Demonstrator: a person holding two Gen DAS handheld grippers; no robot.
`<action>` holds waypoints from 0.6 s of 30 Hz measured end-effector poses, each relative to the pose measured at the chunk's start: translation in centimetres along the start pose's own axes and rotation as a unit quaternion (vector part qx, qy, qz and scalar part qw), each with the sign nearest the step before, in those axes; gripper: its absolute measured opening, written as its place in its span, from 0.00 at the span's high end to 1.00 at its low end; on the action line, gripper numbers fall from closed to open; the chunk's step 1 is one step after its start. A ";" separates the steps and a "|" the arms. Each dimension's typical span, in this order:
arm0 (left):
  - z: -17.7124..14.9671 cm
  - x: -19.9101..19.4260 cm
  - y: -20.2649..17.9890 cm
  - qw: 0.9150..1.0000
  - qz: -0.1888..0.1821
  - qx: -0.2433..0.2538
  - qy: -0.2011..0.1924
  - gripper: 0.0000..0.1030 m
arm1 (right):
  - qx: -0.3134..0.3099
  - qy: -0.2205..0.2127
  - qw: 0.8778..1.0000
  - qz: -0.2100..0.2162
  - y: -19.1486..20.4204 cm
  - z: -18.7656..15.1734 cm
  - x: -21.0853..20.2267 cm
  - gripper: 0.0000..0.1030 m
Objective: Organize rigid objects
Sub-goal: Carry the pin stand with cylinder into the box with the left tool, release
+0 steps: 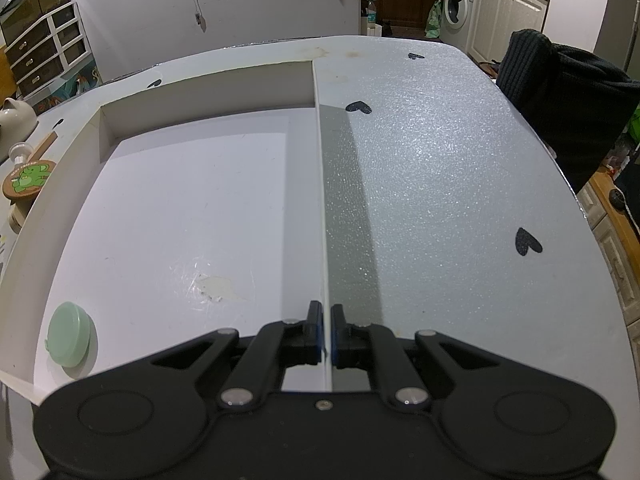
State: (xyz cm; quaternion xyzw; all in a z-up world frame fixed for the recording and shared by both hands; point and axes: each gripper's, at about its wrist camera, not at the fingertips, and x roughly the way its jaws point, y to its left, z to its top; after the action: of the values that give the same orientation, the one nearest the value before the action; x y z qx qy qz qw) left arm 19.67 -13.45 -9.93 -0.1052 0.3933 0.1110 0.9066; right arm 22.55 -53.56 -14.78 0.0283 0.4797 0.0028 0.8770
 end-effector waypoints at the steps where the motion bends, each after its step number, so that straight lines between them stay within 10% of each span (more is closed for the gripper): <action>1: 0.4 -0.3 -0.3 1.000 -0.006 0.001 -0.007 0.54 | 0.000 0.000 1.000 0.000 0.0 0.0 0.0 0.94; 18: 3.1 -1.1 -11.9 0.983 -0.174 0.054 0.019 0.54 | -0.002 0.000 1.000 0.003 -0.1 0.0 0.0 0.95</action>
State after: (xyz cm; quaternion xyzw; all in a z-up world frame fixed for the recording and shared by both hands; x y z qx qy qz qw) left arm 24.51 -24.05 -5.82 -0.1246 0.3914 -0.0716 0.9089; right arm 22.56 -53.64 -14.80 0.0279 0.4796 0.0064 0.8770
